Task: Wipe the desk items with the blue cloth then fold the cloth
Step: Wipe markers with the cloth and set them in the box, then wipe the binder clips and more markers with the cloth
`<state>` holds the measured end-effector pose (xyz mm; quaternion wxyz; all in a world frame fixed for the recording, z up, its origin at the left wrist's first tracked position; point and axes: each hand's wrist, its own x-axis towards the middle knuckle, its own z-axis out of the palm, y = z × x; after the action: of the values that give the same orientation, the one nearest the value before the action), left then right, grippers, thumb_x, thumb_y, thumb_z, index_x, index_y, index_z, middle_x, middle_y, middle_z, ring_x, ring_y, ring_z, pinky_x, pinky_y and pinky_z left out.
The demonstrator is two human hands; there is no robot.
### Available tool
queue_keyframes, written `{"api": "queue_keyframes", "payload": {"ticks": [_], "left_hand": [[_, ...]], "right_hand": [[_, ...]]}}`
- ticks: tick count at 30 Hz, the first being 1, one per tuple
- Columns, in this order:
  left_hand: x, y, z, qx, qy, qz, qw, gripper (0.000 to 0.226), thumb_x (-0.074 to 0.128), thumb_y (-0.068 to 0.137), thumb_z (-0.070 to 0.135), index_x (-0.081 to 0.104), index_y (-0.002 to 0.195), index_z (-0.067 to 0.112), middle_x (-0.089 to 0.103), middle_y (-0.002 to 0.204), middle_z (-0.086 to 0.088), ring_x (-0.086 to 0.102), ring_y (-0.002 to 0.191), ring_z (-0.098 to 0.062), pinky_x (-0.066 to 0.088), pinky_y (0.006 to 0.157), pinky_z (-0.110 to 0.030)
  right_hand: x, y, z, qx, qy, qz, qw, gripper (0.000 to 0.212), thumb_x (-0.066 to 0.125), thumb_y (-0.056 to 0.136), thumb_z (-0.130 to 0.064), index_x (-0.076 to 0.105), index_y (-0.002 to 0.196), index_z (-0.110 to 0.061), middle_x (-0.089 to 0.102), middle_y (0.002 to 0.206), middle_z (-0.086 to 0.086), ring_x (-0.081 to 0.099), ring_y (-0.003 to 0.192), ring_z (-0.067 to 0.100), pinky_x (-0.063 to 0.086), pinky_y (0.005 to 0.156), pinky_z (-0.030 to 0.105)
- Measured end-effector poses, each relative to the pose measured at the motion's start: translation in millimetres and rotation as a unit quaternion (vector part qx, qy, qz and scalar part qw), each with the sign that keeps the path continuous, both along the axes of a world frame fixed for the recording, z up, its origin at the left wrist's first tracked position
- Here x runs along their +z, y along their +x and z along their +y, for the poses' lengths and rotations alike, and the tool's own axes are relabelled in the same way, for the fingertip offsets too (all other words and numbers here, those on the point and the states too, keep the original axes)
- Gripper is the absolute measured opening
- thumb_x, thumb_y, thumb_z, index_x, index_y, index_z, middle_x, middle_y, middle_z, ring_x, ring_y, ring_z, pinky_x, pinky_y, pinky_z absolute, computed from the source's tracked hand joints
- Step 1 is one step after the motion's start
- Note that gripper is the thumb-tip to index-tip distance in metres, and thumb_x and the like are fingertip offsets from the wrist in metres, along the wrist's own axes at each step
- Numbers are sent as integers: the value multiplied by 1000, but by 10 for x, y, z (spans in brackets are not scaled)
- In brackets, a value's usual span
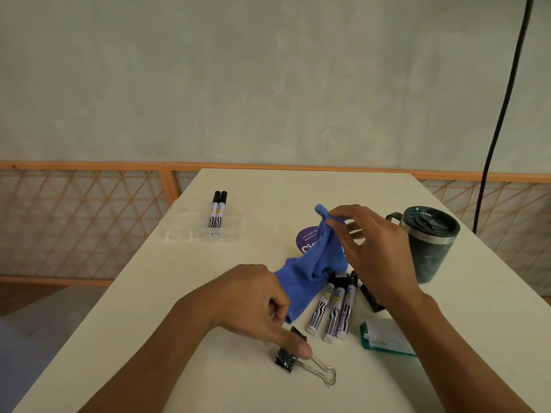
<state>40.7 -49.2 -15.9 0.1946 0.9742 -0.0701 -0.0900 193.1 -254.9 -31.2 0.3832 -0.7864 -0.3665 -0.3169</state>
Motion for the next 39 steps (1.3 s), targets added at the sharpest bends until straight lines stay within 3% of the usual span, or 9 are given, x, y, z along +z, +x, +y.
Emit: {"api": "queue_keyframes", "payload": {"ticks": [7,10,14,20,26,30,34,36,39], "left_hand": [[58,-54,-183,-21,106,12,994,74,78,56,94,56,92,33,58,77,15,56,71,-7,44,65,-28],[105,-53,-151,-47,54,22,997,78,89,54,84,50,109,45,60,100,18,57,82,-3,47,72,-27],[136,-22,-113,-113,14,53,992,76,93,68,67,55,133,53,57,121,28,52,84,12,37,71,-17],[102,2,-6,-96,-13,47,994,61,96,72,55,67,126,52,64,115,24,54,73,-5,39,65,-16],[68,-1,104,-77,-119,24,990,48,99,72,44,77,114,44,65,111,15,56,79,-24,50,71,-40],[134,-19,303,-29,-211,-48,976,47,100,74,35,78,114,36,70,109,13,50,70,-15,48,69,-42],[98,30,426,73,-312,-137,937,46,95,80,19,75,120,28,67,76,30,43,58,-8,37,68,-36],[51,75,450,123,-334,-192,914,47,95,79,24,76,122,32,73,90,26,43,58,-11,38,68,-36],[-63,154,522,172,-278,-307,894,48,96,76,37,76,119,39,72,120,11,51,61,-17,46,66,-33]], "right_hand": [[-14,-73,52,-20,-21,41,999,15,59,109,-34,61,122,-27,76,108,-5,75,87,17,62,64,39],[-41,-78,83,-21,-41,70,996,12,52,112,-36,53,122,-30,74,109,-6,74,89,18,61,65,41],[-66,-73,76,-13,-46,86,995,11,53,112,-36,52,122,-33,72,109,-7,72,91,18,62,69,43],[-79,-73,94,16,-32,118,992,17,59,109,-34,53,125,-35,72,111,-9,70,95,15,63,77,43],[-87,-87,77,23,-12,112,993,14,64,107,-32,61,121,-30,72,110,-13,70,95,10,62,78,38],[-59,-118,68,26,7,101,994,11,65,107,-31,65,118,-29,72,108,-15,69,93,7,61,76,31],[-28,-180,75,16,38,114,993,14,65,105,-40,64,117,-34,70,104,-24,68,89,0,51,69,12],[-22,-230,107,23,66,122,990,15,67,104,-39,66,118,-33,70,104,-24,69,91,2,49,67,12],[-34,-314,166,46,107,133,984,12,66,105,-33,68,118,-32,70,103,-27,68,95,4,49,66,13]]}}
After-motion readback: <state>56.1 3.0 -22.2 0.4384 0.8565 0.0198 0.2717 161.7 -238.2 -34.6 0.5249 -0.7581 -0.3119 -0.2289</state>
